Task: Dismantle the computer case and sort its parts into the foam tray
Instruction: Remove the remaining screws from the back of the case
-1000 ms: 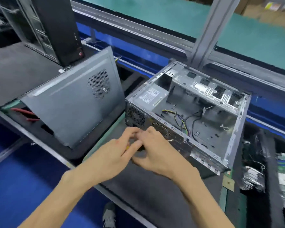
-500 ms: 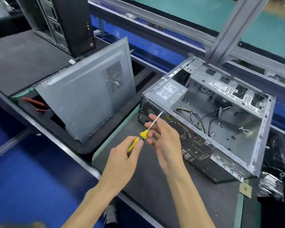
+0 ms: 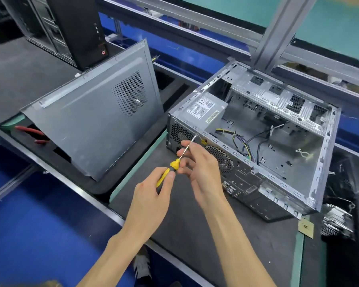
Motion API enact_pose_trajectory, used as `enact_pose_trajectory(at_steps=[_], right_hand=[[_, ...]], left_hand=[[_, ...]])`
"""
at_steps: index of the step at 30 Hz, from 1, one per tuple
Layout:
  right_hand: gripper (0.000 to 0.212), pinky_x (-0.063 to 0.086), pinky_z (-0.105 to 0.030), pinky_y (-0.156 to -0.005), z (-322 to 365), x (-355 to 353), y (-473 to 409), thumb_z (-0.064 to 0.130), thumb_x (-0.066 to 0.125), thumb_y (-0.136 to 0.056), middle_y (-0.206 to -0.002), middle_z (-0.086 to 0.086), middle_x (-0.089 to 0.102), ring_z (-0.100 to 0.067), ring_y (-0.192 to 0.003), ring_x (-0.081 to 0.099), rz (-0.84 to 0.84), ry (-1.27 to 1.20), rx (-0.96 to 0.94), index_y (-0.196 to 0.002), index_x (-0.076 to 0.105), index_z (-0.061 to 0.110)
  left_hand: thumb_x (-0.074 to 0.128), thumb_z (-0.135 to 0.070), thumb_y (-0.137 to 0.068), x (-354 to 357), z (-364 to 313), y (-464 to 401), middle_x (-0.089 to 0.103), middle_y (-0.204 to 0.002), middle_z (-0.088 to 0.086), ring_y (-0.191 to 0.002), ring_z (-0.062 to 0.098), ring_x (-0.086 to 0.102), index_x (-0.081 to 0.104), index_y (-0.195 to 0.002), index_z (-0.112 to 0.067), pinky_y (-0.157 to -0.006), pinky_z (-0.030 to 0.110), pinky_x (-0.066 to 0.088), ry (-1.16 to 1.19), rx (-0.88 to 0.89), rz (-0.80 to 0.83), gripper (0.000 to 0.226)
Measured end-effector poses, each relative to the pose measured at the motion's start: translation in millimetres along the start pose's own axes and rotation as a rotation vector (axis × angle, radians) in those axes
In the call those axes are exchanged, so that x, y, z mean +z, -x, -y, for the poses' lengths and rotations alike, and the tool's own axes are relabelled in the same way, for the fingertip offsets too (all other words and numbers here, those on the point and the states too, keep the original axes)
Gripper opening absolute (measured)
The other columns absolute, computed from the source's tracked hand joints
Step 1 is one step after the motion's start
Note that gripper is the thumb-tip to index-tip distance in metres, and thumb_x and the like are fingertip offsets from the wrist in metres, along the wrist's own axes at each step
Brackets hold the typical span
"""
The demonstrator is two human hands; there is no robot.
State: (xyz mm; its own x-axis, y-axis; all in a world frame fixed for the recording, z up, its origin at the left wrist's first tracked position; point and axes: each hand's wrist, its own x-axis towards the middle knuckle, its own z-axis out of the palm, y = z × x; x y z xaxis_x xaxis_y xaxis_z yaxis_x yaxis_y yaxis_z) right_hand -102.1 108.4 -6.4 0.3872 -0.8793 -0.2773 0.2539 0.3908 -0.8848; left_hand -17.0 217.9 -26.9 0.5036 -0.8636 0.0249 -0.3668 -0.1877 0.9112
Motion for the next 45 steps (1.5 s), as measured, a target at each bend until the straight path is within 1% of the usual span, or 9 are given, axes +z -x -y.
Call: enact_pose_trajectory(at_steps=[8, 13, 17, 20, 26, 32, 35, 41, 45], right_hand=[[0.027, 0.053, -0.023, -0.051, -5.5, -2.5, -0.4, 0.011, 0.044, -0.107, -0.073, -0.003, 0.068, -0.013, -0.054, 0.058, 0.010, -0.008, 0.009, -0.101, 0.070, 0.006], [0.027, 0.054, -0.023, -0.051, -4.5, -2.2, -2.0, 0.011, 0.046, -0.106, -0.075, -0.004, 0.067, -0.013, -0.055, 0.056, 0.035, -0.008, 0.007, -0.099, 0.072, 0.008], [0.026, 0.054, -0.023, -0.051, -5.2, -3.7, -3.3, 0.011, 0.044, -0.107, -0.075, -0.004, 0.068, -0.012, -0.055, 0.057, 0.027, -0.020, 0.015, -0.103, 0.070, 0.005], [0.026, 0.054, -0.023, -0.051, -5.7, -4.2, -3.2, 0.012, 0.044, -0.107, -0.075, -0.004, 0.067, -0.013, -0.055, 0.057, 0.031, -0.024, 0.020, -0.103, 0.069, 0.005], [0.027, 0.055, -0.024, -0.052, -3.4, -2.8, -3.4, 0.011, 0.043, -0.107, -0.075, -0.003, 0.067, -0.012, -0.056, 0.057, 0.068, -0.017, 0.004, -0.103, 0.069, 0.006], [0.027, 0.055, -0.023, -0.053, -6.5, -3.3, -4.8, 0.012, 0.043, -0.108, -0.074, -0.004, 0.067, -0.013, -0.056, 0.058, 0.065, -0.036, 0.009, -0.102, 0.069, 0.007], [0.028, 0.056, -0.024, -0.054, -7.4, -5.5, -4.2, 0.013, 0.043, -0.108, -0.075, -0.004, 0.068, -0.013, -0.057, 0.058, 0.069, -0.043, 0.008, -0.102, 0.069, 0.007], [0.028, 0.057, -0.025, -0.053, -5.1, -7.0, -6.5, 0.012, 0.043, -0.108, -0.075, -0.003, 0.068, -0.013, -0.056, 0.058, 0.064, -0.034, 0.012, -0.103, 0.069, 0.007], [0.024, 0.055, -0.023, -0.053, -3.3, -6.9, -6.7, 0.014, 0.045, -0.107, -0.076, -0.004, 0.068, -0.011, -0.055, 0.057, 0.074, -0.134, 0.077, -0.106, 0.068, 0.004]], left_hand=[[0.046, -0.043, -0.102, 0.5, 5.1, 0.2, 0.049, -0.068, 0.007, -0.051, 0.008, 0.034, 0.063, -0.101, -0.035, -0.046, 0.018, 0.029, -0.018, 0.020, 0.005, 0.019], [0.043, -0.048, -0.100, 2.2, 6.7, 1.2, 0.043, -0.061, 0.000, -0.050, 0.011, 0.032, 0.062, -0.101, -0.035, -0.046, 0.017, 0.028, -0.019, 0.010, -0.016, 0.024], [0.044, -0.047, -0.100, 1.5, 4.9, -0.8, 0.051, -0.066, 0.002, -0.051, 0.013, 0.036, 0.062, -0.102, -0.036, -0.048, 0.019, 0.032, -0.041, 0.018, -0.019, 0.021], [0.045, -0.046, -0.101, 1.2, 5.1, 0.1, 0.050, -0.066, 0.004, -0.051, 0.009, 0.034, 0.062, -0.102, -0.036, -0.047, 0.019, 0.029, -0.048, 0.026, -0.024, 0.020], [0.045, -0.046, -0.101, 1.2, 6.8, 0.2, 0.044, -0.065, 0.009, -0.050, 0.014, 0.030, 0.062, -0.103, -0.033, -0.045, 0.017, 0.026, -0.041, 0.040, -0.025, 0.021], [0.045, -0.048, -0.101, -1.7, 6.9, -1.4, 0.052, -0.067, 0.008, -0.056, 0.026, 0.040, 0.062, -0.102, -0.036, -0.045, 0.025, 0.030, -0.058, 0.064, -0.020, 0.020], [0.046, -0.047, -0.101, -1.4, 6.4, -0.7, 0.051, -0.067, 0.007, -0.057, 0.025, 0.039, 0.061, -0.102, -0.038, -0.045, 0.020, 0.029, -0.063, 0.078, -0.022, 0.018], [0.046, -0.045, -0.101, 1.0, 2.3, -2.6, 0.050, -0.066, 0.009, -0.057, 0.026, 0.039, 0.061, -0.099, -0.036, -0.045, 0.021, 0.029, -0.076, 0.073, -0.009, 0.018], [0.044, -0.044, -0.100, -4.6, -7.8, -2.4, 0.038, -0.052, 0.000, -0.046, 0.020, 0.036, 0.054, -0.092, -0.032, -0.041, 0.026, 0.031, -0.321, 0.172, -0.062, 0.018]])
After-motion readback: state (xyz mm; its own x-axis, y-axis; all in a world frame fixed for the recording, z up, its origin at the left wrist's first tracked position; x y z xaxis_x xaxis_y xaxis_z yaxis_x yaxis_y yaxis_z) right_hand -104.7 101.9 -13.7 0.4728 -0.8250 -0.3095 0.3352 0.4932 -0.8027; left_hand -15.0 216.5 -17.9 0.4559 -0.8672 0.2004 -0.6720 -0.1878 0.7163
